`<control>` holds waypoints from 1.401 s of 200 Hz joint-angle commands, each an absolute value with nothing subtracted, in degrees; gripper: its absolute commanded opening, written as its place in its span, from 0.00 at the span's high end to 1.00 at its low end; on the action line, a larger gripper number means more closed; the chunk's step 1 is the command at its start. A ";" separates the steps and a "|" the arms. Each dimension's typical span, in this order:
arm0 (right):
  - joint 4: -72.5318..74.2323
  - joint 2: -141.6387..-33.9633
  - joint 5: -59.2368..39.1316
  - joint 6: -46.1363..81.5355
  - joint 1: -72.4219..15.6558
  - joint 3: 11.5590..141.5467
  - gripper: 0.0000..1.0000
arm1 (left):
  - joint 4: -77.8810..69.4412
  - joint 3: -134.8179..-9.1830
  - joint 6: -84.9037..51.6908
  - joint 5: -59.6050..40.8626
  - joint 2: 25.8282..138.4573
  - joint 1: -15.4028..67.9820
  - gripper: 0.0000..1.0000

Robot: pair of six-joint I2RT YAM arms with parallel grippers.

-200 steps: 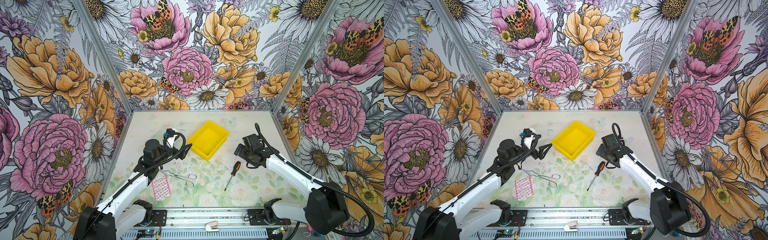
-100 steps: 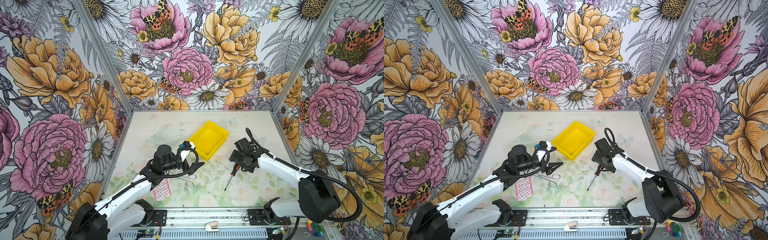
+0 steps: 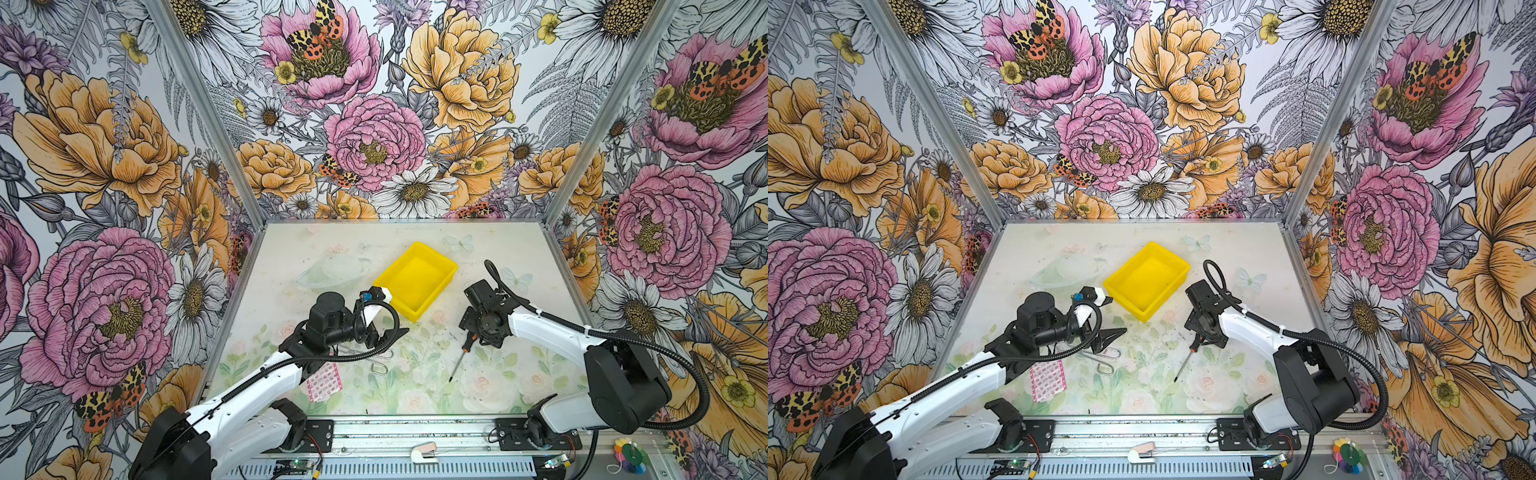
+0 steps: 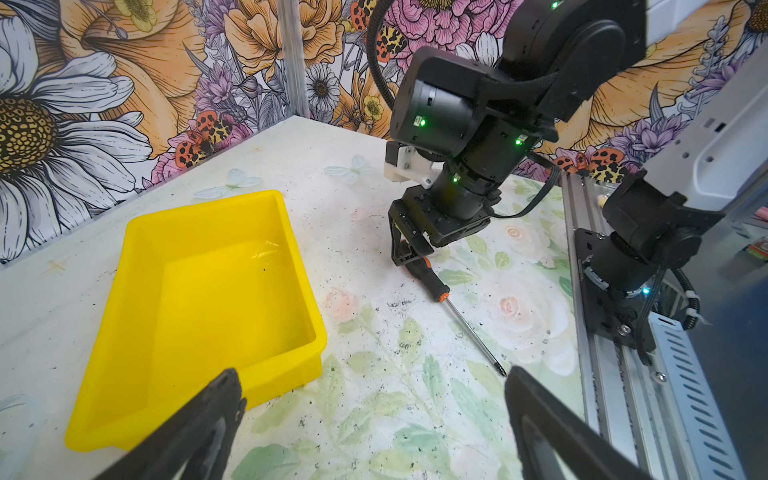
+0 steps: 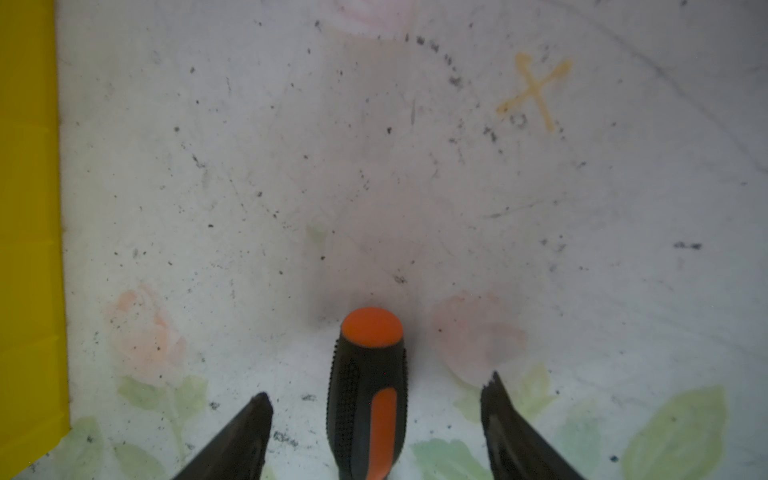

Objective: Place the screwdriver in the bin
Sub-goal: 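Lower the right gripper and close it on the orange-and-black screwdriver handle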

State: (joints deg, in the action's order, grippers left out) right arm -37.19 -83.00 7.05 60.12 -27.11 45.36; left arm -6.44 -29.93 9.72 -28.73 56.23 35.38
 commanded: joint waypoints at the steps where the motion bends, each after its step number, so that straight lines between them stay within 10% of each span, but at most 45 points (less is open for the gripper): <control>1: -35.99 -84.11 8.30 60.55 -27.75 45.08 0.23 | -5.37 -29.34 11.55 -27.31 55.18 36.20 0.01; 107: -35.24 -88.24 9.54 60.29 -29.10 45.55 0.46 | -4.24 -29.34 12.98 -25.32 54.58 37.16 0.01; 203: -35.12 -86.26 10.39 60.38 -29.45 44.44 0.96 | -3.51 -29.26 13.71 -23.80 53.79 38.03 0.01; 280: -35.29 -78.42 11.71 59.94 -30.32 51.71 1.00 | -4.04 -28.52 15.82 -16.70 51.07 38.84 0.01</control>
State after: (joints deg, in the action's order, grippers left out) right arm -35.94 -80.99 9.65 60.45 -29.85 47.03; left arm -3.64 -29.50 14.02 -20.97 52.25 38.41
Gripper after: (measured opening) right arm 0.305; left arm 0.986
